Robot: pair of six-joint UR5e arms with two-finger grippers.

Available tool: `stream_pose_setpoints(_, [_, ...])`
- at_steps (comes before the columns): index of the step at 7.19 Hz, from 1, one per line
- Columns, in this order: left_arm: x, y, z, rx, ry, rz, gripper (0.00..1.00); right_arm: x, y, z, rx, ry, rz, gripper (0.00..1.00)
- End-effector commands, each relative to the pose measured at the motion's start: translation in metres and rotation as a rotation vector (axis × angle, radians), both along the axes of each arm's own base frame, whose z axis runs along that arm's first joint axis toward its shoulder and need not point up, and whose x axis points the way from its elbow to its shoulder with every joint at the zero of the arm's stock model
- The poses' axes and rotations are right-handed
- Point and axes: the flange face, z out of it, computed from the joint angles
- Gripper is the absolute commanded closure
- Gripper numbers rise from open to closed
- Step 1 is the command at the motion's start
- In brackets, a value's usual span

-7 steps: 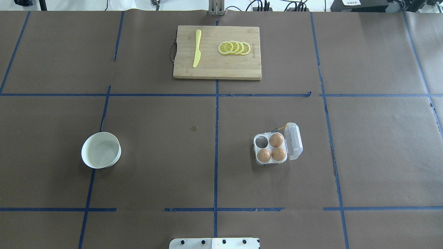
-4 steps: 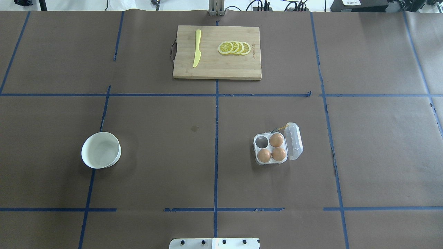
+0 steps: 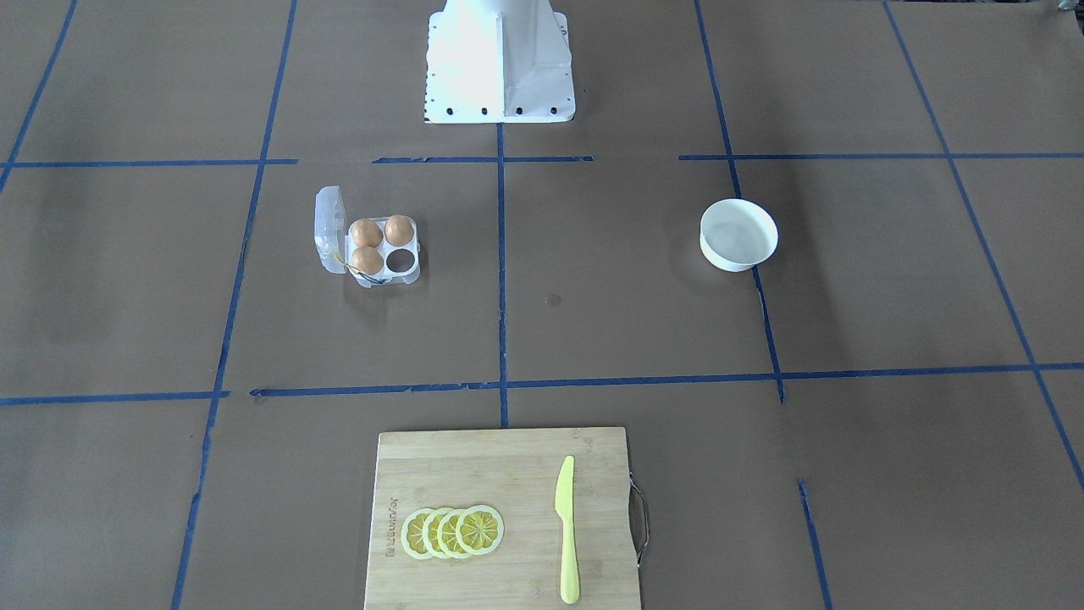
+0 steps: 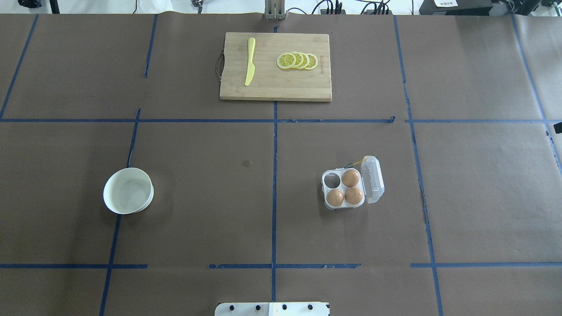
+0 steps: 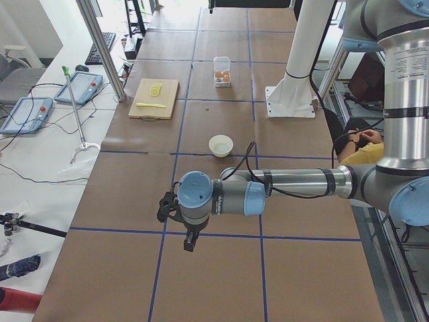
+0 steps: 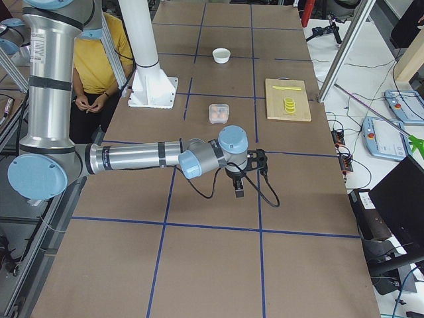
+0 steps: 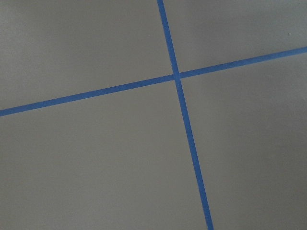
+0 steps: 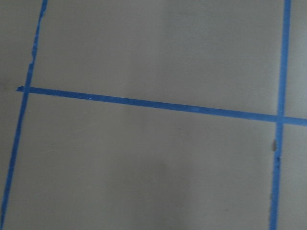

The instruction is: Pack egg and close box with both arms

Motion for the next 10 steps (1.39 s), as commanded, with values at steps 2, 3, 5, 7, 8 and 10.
stream_pose_setpoints(2, [0.0,-0.009,-0.012,0.028,0.001,0.002,0.0,-0.106,0.033,-0.064,0.006,-0.057,-0.061,0.4])
stream_pose_setpoints(3, [0.0,-0.009,-0.018,0.041,0.0,0.002,0.0,-0.136,0.046,-0.072,-0.01,-0.093,-0.089,0.84])
stream_pose_setpoints(5, [-0.001,-0.01,-0.028,0.06,-0.001,0.0,0.0,-0.206,0.059,-0.113,-0.053,-0.162,-0.048,1.0])
stream_pose_setpoints(7, [-0.001,-0.01,-0.029,0.063,0.0,0.002,0.0,-0.288,0.066,-0.186,-0.087,-0.24,0.037,1.0])
stream_pose_setpoints(8, [-0.001,-0.011,-0.029,0.065,-0.002,0.001,0.0,-0.317,0.07,-0.217,-0.069,-0.274,0.078,1.0])
stream_pose_setpoints(10, [-0.001,-0.01,-0.028,0.063,-0.003,0.002,0.0,-0.322,0.072,-0.224,-0.058,-0.283,0.081,1.0])
